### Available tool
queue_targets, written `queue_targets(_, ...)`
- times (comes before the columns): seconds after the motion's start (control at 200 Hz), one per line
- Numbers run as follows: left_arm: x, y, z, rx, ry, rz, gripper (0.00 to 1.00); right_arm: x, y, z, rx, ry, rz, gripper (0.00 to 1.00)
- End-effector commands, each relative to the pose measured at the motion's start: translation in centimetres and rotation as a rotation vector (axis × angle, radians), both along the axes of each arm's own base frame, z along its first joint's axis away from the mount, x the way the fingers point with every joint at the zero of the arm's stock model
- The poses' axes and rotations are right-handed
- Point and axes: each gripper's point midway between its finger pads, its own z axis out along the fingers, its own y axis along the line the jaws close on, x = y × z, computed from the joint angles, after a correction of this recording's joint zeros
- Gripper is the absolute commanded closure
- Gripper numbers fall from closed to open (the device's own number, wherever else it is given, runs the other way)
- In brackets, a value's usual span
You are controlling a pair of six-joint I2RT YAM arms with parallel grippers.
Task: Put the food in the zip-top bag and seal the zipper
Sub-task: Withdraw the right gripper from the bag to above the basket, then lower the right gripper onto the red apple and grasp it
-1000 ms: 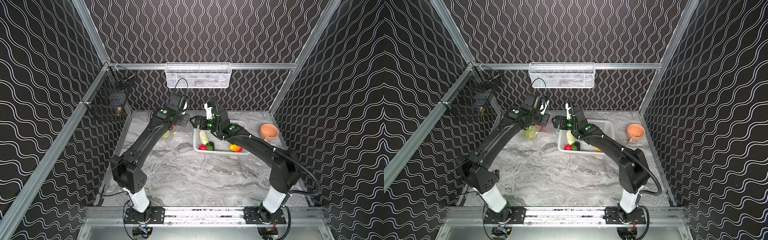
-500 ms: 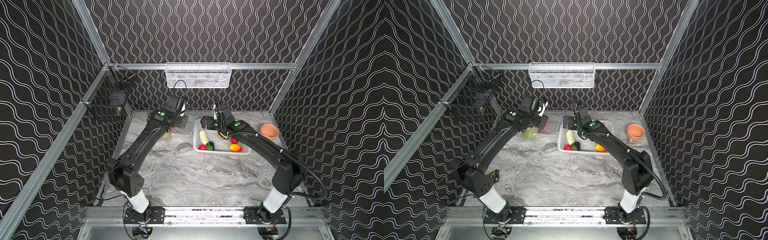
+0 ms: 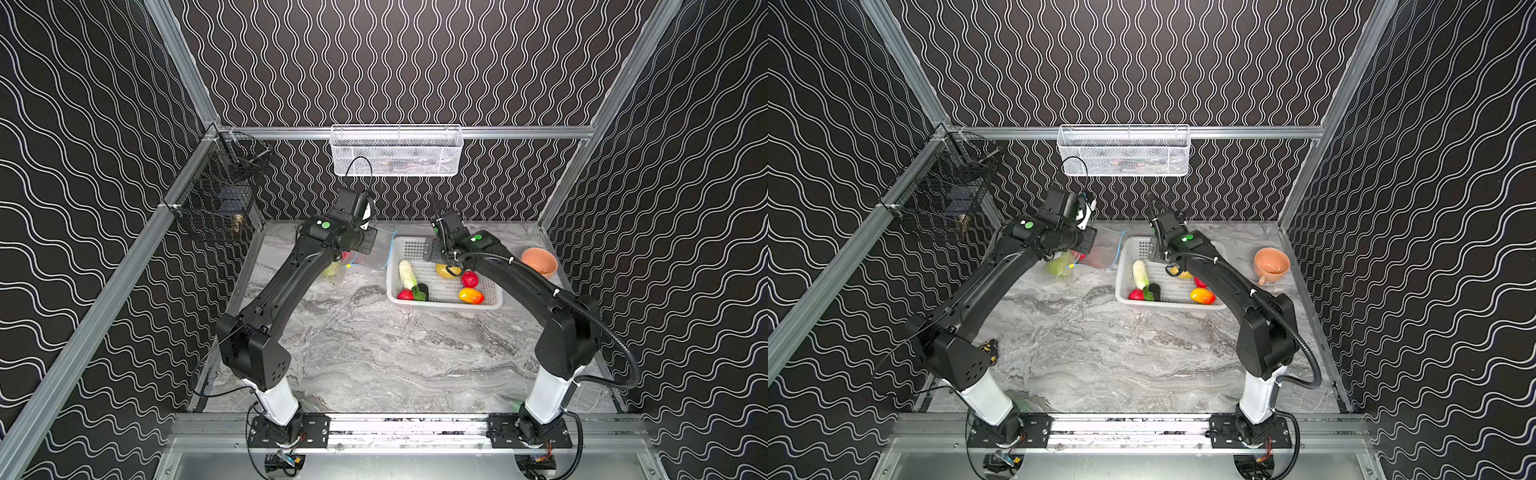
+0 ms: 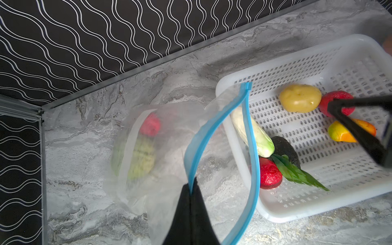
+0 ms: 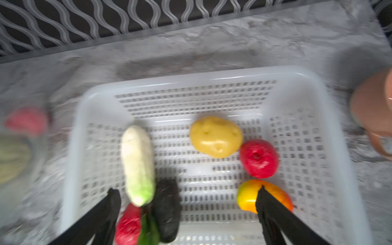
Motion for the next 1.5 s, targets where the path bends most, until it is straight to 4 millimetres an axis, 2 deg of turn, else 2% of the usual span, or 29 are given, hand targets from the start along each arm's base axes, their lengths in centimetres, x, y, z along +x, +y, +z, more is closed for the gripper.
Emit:
queue_targets(0.0, 0.2, 0.0, 0.2, -0.009, -0.008, 0.006, 1.0, -0.7, -2.3, -1.2, -0.064, 0.069, -0.056, 0.01)
queue_targets(0.18, -0.1, -0.5, 0.0, -0.044, 0.006, -0.005, 1.0, -0.2, -3.6, -2.8, -0.062, 0.113, -0.099, 0.01)
queue_targets(0.195, -0.1, -0.5, -0.1, -0.044, 0.007, -0.006, 1.0, -0.1, -3.7, -3.9, -0.074, 0.138, -0.1, 0.01)
queue_targets(0.225, -0.1, -0.6, -0.1, -0.043, 0.007, -0.007, 1.0, 0.0, -3.9, -4.4, -0.082, 0.154, -0.103, 0.01)
queue_targets(0.395, 0.0, 0.1, 0.3, -0.011, -0.015, 0.01, 1.0, -0.1, -5.4, -5.7, -0.125, 0.186, -0.152, 0.01)
queue_targets(0.405, 0.1, 0.1, 0.3, -0.012, -0.016, 0.011, 1.0, 0.1, -6.3, -5.8, -0.123, 0.19, -0.176, 0.01)
queue_targets(0.425, 0.0, 0.1, 0.2, -0.011, -0.015, 0.01, 1.0, 0.2, -6.9, -6.0, -0.12, 0.196, -0.19, 0.01)
queue_targets(0.601, -0.1, 0.0, 0.3, -0.021, -0.014, 0.001, 1.0, 0.2, -7.8, -7.5, -0.089, 0.222, -0.218, 0.01)
queue_targets(0.761, -0.5, -0.6, -0.3, -0.052, 0.01, -0.014, 1.0, 0.8, -8.0, -9.2, -0.102, 0.254, -0.205, 0.04)
queue_targets(0.996, 0.0, 0.6, 0.5, 0.003, -0.032, 0.02, 1.0, 0.7, -8.9, -10.7, -0.14, 0.285, -0.217, 0.09)
queue_targets(1.497, 0.5, 0.6, -0.3, 0.024, -0.016, 0.029, 1.0, 0.9, -8.6, -12.5, -0.132, 0.315, -0.21, 0.24)
